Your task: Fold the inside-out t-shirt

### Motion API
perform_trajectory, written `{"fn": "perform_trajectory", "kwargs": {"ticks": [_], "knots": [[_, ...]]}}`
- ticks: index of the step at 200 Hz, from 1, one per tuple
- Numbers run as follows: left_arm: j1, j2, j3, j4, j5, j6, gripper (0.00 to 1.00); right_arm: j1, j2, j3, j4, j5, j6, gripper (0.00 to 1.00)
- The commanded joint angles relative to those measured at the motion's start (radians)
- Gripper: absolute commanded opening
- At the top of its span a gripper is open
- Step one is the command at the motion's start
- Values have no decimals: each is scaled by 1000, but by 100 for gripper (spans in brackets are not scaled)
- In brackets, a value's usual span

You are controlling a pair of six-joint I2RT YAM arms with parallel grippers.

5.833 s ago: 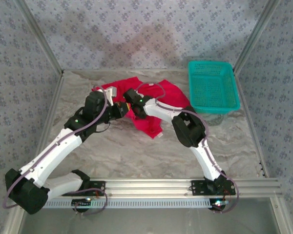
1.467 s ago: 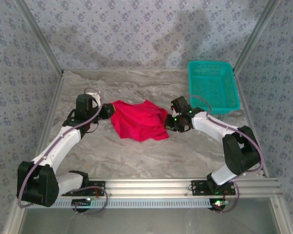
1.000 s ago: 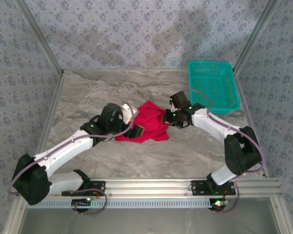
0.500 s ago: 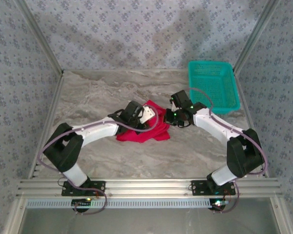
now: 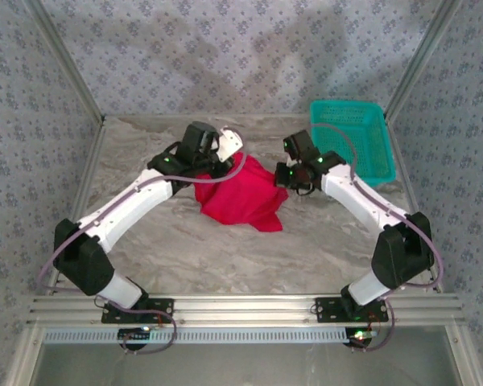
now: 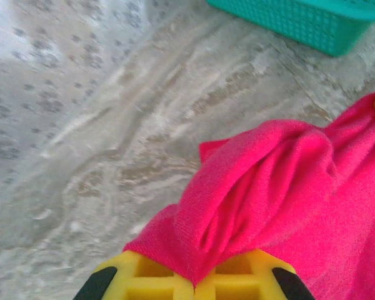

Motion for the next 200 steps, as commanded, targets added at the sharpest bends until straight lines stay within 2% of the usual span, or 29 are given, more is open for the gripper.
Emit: {"fn": "perform_trajectory", "kwargs": {"ticks": [1,11,24,37,49,64,88,125,171,200], "knots": [[47,-83,163,34,-142,28,0,-59,48,252,-129,95,-55,0],[78,-77,268,17,-169,-10,0,-79,85,399,-172,89,-66,0],[140,-44,449,-86,-140,-102,0,-98,141,623,-243,69,-77,0],[202,-15,583,-193,-78,-177,0,-116,175,752,-294,50,-85,0],[251,-23,594,-243,-22,-219,0,-141,187,805,-331,46,-92,0],[297,-75,483,-247,46,-249,0,-173,153,748,-317,44,-94,0],[318,-206,242,-152,154,-318,0,-212,68,524,-207,-31,-51,0],[338,-314,-31,-57,237,-449,0,-211,35,309,-120,-39,-32,0],[508,-297,-91,-51,353,-639,0,-208,74,230,-184,100,-56,0],[590,-296,-76,-79,378,-674,0,-213,55,212,-205,186,-82,0]]}}
